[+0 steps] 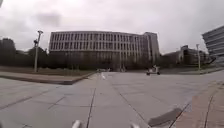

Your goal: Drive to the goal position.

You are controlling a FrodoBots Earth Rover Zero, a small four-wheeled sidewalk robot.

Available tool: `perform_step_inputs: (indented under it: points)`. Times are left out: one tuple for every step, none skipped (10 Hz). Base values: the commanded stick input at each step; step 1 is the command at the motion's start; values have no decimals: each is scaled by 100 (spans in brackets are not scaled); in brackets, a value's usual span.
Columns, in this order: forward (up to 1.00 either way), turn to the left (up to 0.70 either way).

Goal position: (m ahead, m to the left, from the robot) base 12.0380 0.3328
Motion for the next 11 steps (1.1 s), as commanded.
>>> perform_step_inputs:
  points:
    - [70, -31]
    - [70, -31]
    - [70, -29]
    - [70, -24]
    - [70, -5]
    - [70, 0]
    - [70, 0]
    - [70, 0]
    - [70, 0]
    - [70, 0]
    - [70, 1]
